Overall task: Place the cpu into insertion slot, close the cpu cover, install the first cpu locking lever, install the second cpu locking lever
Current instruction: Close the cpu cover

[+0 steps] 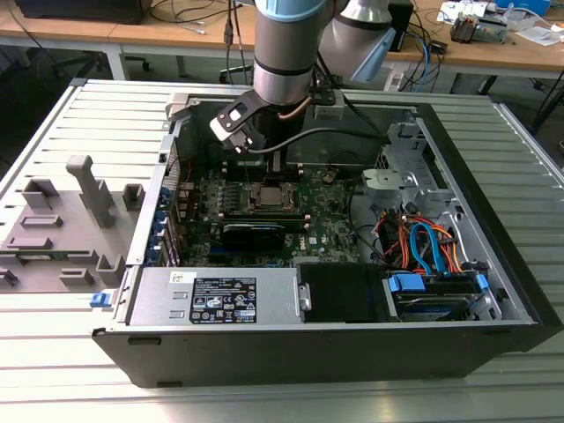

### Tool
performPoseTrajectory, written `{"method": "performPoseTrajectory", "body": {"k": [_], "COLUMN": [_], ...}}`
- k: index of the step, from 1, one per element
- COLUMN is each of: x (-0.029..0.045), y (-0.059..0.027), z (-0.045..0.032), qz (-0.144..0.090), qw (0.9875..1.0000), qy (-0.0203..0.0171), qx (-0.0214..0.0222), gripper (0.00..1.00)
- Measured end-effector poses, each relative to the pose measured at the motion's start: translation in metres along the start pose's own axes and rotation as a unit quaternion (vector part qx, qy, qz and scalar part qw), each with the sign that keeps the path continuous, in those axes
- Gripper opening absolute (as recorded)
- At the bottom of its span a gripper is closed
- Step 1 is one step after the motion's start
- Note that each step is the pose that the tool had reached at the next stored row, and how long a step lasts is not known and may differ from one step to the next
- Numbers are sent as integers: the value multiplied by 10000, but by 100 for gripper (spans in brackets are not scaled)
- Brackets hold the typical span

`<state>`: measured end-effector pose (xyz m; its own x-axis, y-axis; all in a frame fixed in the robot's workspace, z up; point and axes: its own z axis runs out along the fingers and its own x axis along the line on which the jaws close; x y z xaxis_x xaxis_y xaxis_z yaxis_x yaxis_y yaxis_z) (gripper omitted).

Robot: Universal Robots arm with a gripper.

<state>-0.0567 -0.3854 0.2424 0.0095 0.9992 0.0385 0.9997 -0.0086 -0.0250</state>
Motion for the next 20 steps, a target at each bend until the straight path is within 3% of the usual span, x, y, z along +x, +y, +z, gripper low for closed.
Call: {"method": "performPoseTrajectory", "body": {"k": [12,20], "x": [-2,-10], "y": [-114,-109], "z": [22,236], "qz": [0,-39], "qw": [10000,10000], "qy": [0,-2], "qx": [0,1], "gripper": [11,11]}}
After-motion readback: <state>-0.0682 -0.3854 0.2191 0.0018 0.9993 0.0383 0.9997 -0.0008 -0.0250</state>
